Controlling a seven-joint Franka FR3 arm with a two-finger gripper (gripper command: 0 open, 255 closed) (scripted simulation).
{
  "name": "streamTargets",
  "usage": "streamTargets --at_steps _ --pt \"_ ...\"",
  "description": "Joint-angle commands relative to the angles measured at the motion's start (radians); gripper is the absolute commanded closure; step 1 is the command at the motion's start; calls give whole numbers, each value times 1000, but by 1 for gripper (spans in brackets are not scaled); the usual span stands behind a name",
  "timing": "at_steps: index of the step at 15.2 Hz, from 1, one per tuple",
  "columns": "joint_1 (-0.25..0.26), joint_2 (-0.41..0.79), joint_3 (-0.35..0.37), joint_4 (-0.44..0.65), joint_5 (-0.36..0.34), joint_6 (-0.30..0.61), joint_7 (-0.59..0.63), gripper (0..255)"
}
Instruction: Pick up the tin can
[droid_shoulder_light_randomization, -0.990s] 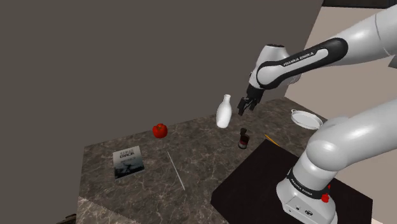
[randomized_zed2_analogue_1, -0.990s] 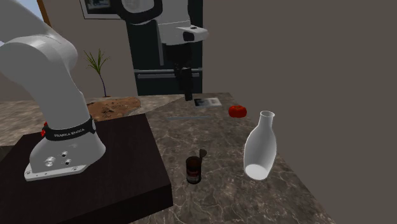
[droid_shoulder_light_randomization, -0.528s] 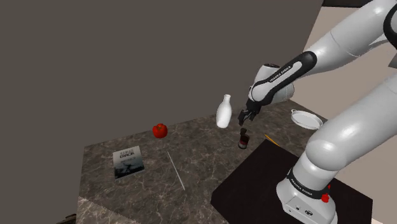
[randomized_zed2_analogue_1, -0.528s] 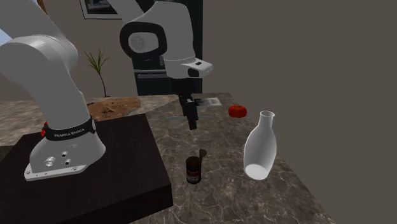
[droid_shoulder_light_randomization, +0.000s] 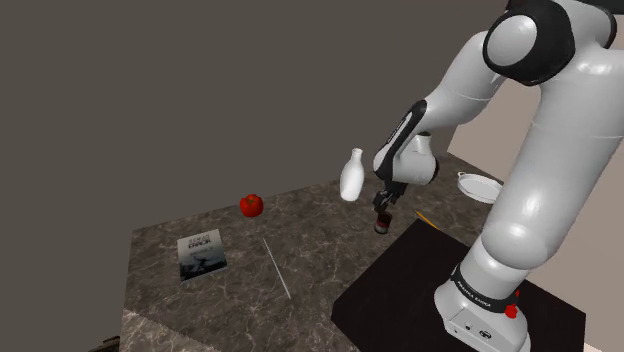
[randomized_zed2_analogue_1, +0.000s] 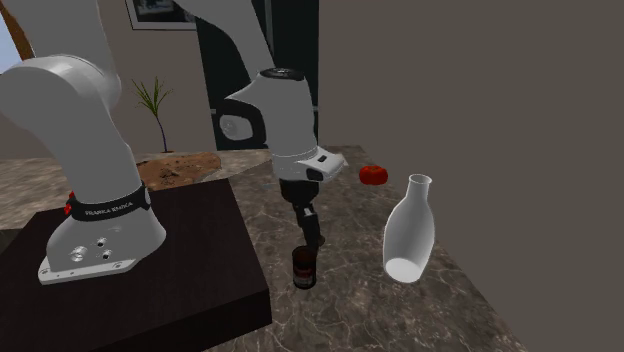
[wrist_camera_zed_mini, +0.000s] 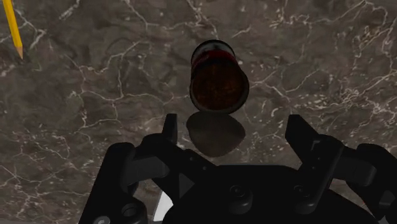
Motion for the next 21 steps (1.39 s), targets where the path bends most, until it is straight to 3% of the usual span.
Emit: streamTargets --at_steps 1,8,10,11,19,21 --pt "-106 98 134 41 219 57 -181 0" --pt "-352 243 402 105 383 170 -345 0" --pt "-372 256 422 110 386 181 -352 0" --pt "-377 259 425 112 387 182 -355 255" --pt "-384 260 431 111 389 185 -359 255" --pt "-338 234 388 101 377 162 -338 255"
